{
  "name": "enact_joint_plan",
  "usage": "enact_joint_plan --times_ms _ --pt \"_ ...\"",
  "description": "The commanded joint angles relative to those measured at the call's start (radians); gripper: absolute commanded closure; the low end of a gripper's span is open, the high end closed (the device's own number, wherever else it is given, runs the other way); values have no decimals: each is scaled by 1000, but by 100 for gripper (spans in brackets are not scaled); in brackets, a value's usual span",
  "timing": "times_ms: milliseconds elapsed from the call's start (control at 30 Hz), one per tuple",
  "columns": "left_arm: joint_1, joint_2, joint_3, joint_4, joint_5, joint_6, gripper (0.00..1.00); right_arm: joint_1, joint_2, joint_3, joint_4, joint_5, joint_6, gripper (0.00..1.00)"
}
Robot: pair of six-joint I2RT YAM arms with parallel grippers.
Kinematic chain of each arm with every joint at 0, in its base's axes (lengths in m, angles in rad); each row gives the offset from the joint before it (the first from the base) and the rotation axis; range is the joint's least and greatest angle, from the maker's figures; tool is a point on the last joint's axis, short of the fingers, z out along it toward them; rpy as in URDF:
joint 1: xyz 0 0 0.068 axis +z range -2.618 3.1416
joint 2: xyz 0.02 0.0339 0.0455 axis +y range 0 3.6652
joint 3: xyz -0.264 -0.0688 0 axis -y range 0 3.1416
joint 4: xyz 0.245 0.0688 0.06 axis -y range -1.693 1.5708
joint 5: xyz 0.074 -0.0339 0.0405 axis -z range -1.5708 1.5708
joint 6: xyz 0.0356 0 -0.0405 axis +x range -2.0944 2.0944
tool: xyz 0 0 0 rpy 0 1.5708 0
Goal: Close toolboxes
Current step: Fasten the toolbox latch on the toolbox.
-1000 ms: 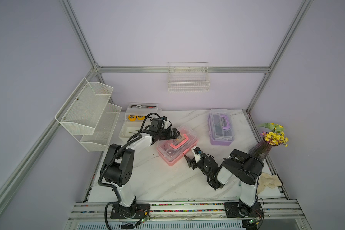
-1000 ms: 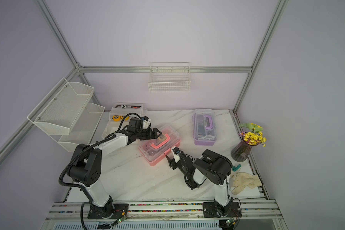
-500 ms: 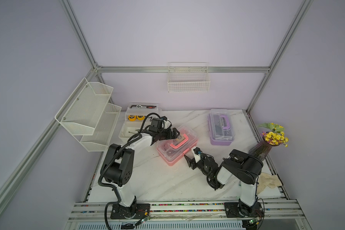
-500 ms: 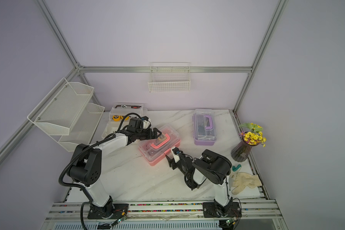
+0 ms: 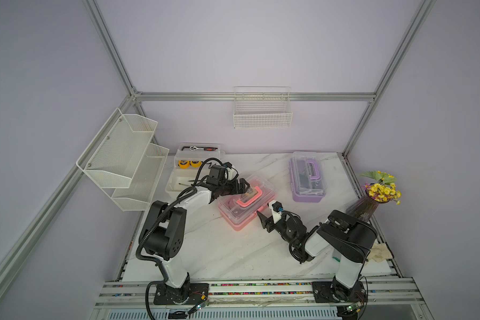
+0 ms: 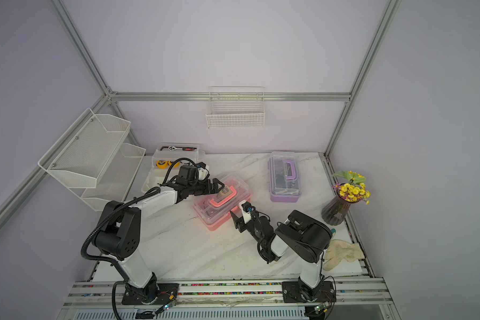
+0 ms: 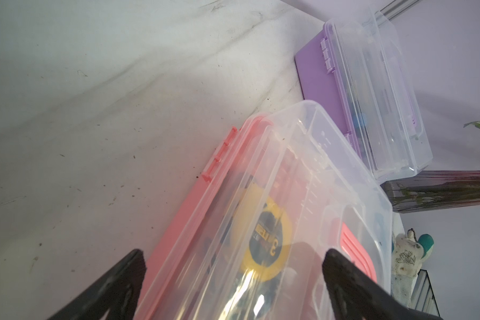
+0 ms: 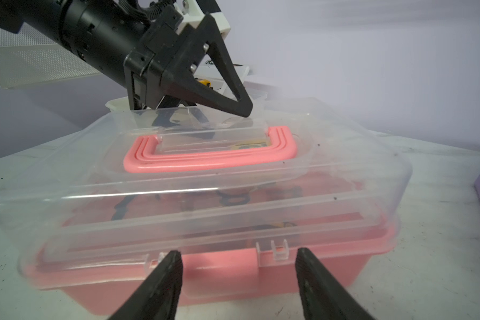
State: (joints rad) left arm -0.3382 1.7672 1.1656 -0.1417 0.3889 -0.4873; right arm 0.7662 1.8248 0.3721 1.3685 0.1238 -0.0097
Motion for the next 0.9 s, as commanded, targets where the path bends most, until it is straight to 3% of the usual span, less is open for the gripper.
enact_joint_plan --times_ms 0,267,533,867 --pt "-8 -27 -35 -94 -1 -10 0 0 5 -9 -7 -25 -41 32" --pt "-9 -31 -36 -94 -6 -10 0 1 -18 -56 -34 -51 -61 32" --pt "-7 -24 -33 -106 -9 -7 0 1 81 -17 43 -69 -75 22" --pt "-8 -27 -41 -114 -6 -5 0 1 159 68 90 -21 -75 24"
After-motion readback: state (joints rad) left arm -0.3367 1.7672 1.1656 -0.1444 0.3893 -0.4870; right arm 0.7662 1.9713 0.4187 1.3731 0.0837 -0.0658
